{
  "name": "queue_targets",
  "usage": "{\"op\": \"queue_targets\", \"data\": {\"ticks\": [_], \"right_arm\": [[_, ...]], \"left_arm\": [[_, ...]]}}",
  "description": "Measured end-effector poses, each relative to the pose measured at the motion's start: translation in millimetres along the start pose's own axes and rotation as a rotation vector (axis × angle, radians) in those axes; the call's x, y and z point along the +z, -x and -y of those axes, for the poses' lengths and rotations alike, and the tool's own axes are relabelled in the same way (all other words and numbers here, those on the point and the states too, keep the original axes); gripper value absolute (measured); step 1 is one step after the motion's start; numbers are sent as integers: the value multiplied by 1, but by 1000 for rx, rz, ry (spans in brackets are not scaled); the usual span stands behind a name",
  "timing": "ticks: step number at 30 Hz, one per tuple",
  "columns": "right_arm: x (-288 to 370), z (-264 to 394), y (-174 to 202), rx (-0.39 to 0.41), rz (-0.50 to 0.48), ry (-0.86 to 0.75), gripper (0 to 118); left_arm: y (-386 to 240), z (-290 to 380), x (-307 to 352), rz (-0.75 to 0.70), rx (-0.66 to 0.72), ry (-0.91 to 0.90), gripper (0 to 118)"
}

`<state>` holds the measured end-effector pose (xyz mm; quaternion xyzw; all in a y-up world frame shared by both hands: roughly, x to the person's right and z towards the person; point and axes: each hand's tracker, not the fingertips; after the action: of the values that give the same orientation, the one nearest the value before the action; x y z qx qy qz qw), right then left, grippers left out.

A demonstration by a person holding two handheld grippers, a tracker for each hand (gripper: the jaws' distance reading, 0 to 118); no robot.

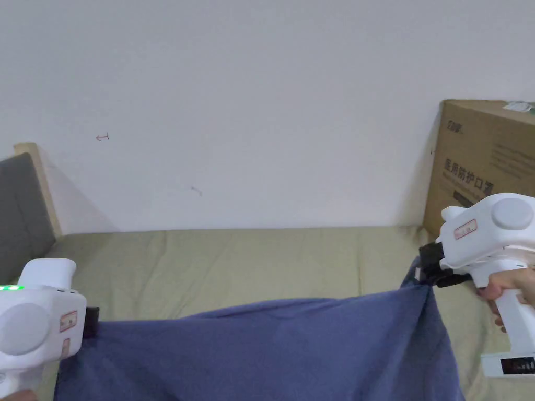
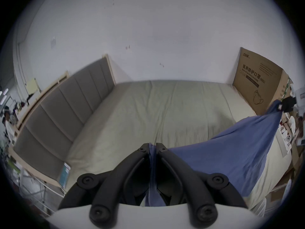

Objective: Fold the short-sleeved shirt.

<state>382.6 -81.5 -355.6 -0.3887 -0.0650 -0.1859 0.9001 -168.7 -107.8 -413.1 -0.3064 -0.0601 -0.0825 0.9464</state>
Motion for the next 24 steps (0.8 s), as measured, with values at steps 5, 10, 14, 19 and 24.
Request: {"op": "queue_targets", "data": {"ticks": [5, 10, 14, 19, 24], "right_arm": [[67, -18, -29, -94, -79, -58, 4], [99, -41, -32, -156, -68, -159, 4], [104, -74, -27, -204, -89, -190, 4], [99, -132, -2, -217, -96, -244, 4], [98, -194, 35, -156, -65, -313, 4]], "left_arm": [[9, -46, 24, 46, 58, -79, 6], [-10, -91, 37, 17, -48, -142, 6], [-13, -128, 31, 11, -18, -164, 6], [-12, -186, 9, -40, -2, -213, 6], [-1, -249, -13, -70, 7, -259, 6]]}}
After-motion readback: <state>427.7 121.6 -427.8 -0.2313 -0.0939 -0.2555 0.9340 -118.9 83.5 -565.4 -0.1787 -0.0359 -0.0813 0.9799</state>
